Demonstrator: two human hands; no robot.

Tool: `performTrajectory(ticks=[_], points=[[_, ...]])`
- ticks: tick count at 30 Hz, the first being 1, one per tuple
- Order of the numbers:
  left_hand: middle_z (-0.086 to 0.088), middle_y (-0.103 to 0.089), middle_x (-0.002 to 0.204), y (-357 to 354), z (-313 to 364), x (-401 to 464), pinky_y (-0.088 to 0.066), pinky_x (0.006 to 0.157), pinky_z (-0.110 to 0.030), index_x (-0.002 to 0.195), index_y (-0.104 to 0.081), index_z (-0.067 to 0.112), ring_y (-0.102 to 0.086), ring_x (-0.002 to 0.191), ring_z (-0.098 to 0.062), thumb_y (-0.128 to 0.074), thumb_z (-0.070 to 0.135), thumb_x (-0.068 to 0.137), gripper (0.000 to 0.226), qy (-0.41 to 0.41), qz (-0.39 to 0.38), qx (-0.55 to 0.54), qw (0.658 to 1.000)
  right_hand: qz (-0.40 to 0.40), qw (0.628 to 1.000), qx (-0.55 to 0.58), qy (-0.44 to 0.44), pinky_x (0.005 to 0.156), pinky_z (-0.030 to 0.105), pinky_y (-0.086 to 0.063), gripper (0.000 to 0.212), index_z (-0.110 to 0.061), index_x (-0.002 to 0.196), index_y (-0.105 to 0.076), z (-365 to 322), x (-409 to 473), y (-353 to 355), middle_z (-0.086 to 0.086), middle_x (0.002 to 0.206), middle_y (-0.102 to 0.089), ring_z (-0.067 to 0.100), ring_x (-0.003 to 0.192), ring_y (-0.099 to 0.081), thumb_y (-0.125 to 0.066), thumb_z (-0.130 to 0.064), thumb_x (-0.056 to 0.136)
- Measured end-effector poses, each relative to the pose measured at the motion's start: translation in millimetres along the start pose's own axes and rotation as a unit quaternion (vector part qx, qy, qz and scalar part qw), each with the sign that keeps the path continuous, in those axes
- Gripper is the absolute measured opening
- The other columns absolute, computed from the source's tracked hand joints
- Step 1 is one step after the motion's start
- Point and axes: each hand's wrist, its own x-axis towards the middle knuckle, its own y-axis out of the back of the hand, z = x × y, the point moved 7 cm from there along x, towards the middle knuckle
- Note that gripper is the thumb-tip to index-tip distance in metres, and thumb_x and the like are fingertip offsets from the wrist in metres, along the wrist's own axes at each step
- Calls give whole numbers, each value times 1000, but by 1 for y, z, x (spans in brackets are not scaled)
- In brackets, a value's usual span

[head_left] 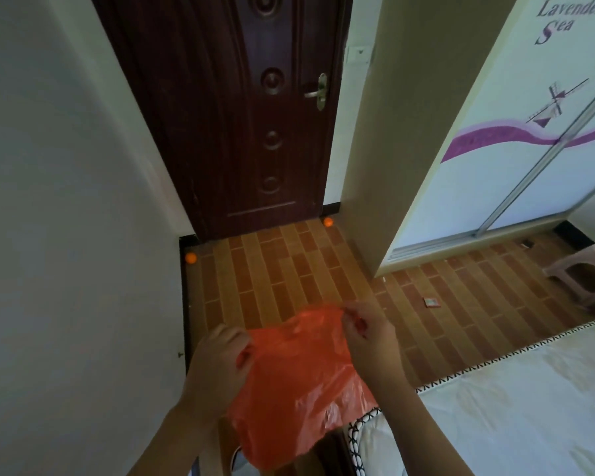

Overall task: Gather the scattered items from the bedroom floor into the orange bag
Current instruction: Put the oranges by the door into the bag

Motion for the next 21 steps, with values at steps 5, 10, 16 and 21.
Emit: performTrajectory(ticks=[5,10,16,21], points=[[11,-67,104,14,-14,28,-51,90,-29,102,-71,25,-59,102,-9,-76,20,83,20,-13,24,-52,998,-98,991,-82,39,70,15,-49,16,-33,106,-73,-28,6,-62,-23,101,-61,2,88,-61,-72,-25,92],[14,-64,104,19,-37,52,-47,92,-24,102,-68,28,-57,103,-5,-80,15,81,27,-44,27,-87,995,-93,992,-81,26,81,16,-49,30,-39,119,-65,-41,25,-95,-23,112,-58,-3,97,-58,-69,-42,90],[14,-64,103,28,-54,76,-39,92,-14,99,-67,27,-54,103,-2,-83,10,78,32,-71,38,-104,991,-92,993,-51,-49,77,23,-54,38,-33,112,-70,-45,46,-120,-14,106,-66,0,91,-64,-62,-63,91],[14,-62,104,25,-66,90,-36,95,-18,97,-67,28,-55,104,-7,-82,14,76,30,-53,20,-94,994,-28,996,-77,-43,54,13,-35,30,-37,65,-54,-57,66,-127,-20,68,-61,5,63,-58,-71,-28,89]])
